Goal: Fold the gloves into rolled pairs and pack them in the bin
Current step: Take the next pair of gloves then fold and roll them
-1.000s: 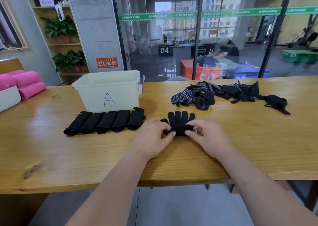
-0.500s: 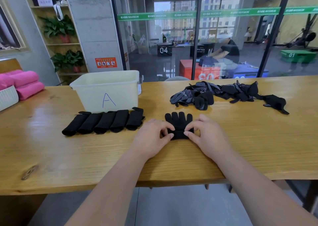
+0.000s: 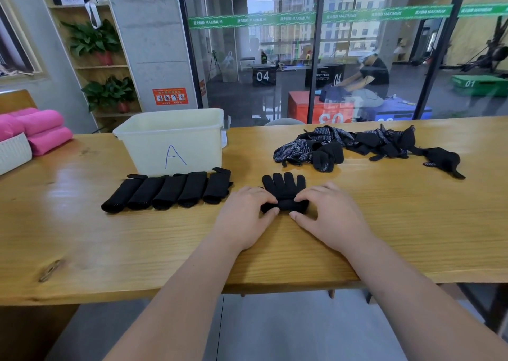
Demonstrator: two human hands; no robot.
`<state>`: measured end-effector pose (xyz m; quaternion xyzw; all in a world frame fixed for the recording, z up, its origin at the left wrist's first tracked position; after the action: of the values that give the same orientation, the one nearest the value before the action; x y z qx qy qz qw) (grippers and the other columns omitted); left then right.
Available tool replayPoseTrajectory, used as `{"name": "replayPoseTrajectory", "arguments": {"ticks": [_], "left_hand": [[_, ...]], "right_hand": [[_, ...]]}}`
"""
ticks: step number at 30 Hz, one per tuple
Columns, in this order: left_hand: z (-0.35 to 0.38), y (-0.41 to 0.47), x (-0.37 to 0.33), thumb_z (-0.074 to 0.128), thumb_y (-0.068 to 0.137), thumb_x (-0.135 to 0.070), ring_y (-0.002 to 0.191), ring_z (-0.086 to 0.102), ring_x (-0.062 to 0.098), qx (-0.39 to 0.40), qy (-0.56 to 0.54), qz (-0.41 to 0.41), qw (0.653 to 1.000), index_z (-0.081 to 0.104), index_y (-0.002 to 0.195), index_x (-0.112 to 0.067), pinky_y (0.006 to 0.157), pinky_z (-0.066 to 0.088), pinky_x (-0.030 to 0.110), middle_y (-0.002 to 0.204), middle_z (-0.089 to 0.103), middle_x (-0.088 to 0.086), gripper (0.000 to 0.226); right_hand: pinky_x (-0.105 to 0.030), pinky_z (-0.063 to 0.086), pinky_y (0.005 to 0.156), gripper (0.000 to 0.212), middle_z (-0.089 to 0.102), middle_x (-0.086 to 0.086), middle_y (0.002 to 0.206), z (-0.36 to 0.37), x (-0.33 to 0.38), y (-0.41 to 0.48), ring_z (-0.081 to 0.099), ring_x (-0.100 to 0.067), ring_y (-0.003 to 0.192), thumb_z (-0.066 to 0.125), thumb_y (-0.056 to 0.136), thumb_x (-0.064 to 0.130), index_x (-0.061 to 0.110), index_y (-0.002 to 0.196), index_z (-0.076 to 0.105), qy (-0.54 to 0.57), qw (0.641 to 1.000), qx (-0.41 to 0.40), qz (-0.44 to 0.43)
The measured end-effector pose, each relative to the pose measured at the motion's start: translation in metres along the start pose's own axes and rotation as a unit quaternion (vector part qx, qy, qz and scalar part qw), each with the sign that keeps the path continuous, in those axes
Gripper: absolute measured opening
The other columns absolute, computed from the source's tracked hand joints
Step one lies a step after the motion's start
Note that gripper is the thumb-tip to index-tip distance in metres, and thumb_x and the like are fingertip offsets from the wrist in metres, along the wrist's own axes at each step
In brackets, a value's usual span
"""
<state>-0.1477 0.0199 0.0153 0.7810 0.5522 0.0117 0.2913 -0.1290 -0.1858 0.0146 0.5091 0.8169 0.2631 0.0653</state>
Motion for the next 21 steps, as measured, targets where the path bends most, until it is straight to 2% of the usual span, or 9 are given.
{"name": "replayPoseTrajectory", "arguments": {"ticks": [3, 6, 10, 14, 18, 21], "left_hand": [[-0.004, -0.002, 0.000, 0.060, 0.106, -0.039, 0.111, 0.058, 0.007, -0.003, -0.024, -0.028, 0.999, 0.074, 0.125, -0.032, 0.099, 0.048, 0.030, 0.116, 0.069, -0.016, 0.025], [-0.007, -0.003, 0.000, 0.059, 0.106, -0.042, 0.101, 0.057, 0.005, -0.007, -0.046, -0.043, 0.998, 0.070, 0.126, -0.036, 0.091, 0.049, 0.028, 0.110, 0.066, -0.017, 0.024], [-0.006, -0.003, 0.000, 0.063, 0.103, -0.042, 0.107, 0.060, 0.005, -0.003, -0.072, -0.044, 0.996, 0.067, 0.129, -0.040, 0.092, 0.051, 0.030, 0.114, 0.068, -0.016, 0.027], [-0.004, -0.003, 0.008, 0.065, 0.102, -0.045, 0.110, 0.064, 0.005, -0.013, -0.131, -0.073, 0.989, 0.065, 0.131, -0.044, 0.097, 0.054, 0.035, 0.113, 0.071, -0.013, 0.028], [-0.003, -0.002, 0.009, 0.064, 0.102, -0.046, 0.099, 0.064, 0.003, -0.014, -0.127, -0.071, 0.989, 0.064, 0.127, -0.046, 0.090, 0.056, 0.038, 0.101, 0.071, -0.018, 0.025], [-0.003, -0.001, 0.005, 0.064, 0.103, -0.042, 0.099, 0.062, 0.005, -0.035, -0.071, -0.046, 0.996, 0.066, 0.126, -0.040, 0.087, 0.057, 0.039, 0.113, 0.064, -0.020, 0.024]], "right_hand": [[-0.030, 0.048, 0.090, 0.030, 0.069, 0.024, 0.115, -0.001, -0.003, 0.001, 0.049, -0.005, 0.113, 0.071, 0.094, 0.049, 0.039, 0.122, 0.069, 0.040, 0.999, -0.002, 0.011], [-0.031, 0.051, 0.086, 0.021, 0.066, 0.024, 0.106, 0.000, -0.005, 0.000, 0.052, -0.004, 0.108, 0.070, 0.097, 0.040, 0.041, 0.118, 0.068, 0.089, 0.996, 0.009, 0.021], [-0.017, 0.042, 0.079, 0.019, 0.062, 0.020, 0.101, 0.001, -0.013, -0.001, 0.058, 0.004, 0.098, 0.069, 0.098, 0.040, 0.046, 0.115, 0.068, 0.185, 0.980, 0.020, 0.066], [-0.024, 0.047, 0.081, 0.015, 0.074, 0.020, 0.097, -0.001, -0.015, -0.001, 0.064, 0.003, 0.093, 0.072, 0.098, 0.037, 0.041, 0.112, 0.070, 0.279, 0.955, 0.023, 0.098], [-0.030, 0.048, 0.077, 0.019, 0.073, 0.021, 0.088, 0.000, -0.014, 0.000, 0.059, -0.001, 0.085, 0.070, 0.097, 0.042, 0.042, 0.116, 0.067, 0.222, 0.971, 0.007, 0.089], [-0.030, 0.048, 0.072, 0.024, 0.062, 0.019, 0.086, -0.001, -0.008, -0.001, 0.052, -0.002, 0.088, 0.068, 0.097, 0.045, 0.041, 0.120, 0.064, 0.098, 0.993, -0.030, 0.056]]}}
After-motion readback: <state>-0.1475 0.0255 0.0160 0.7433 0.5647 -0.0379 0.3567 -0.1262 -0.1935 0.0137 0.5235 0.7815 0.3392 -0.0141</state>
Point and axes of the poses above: each hand's wrist, its own y-axis towards the middle knuckle, its own z-axis out of the palm, x = y × z, the point moved 4 cm from there along y, towards the middle knuckle
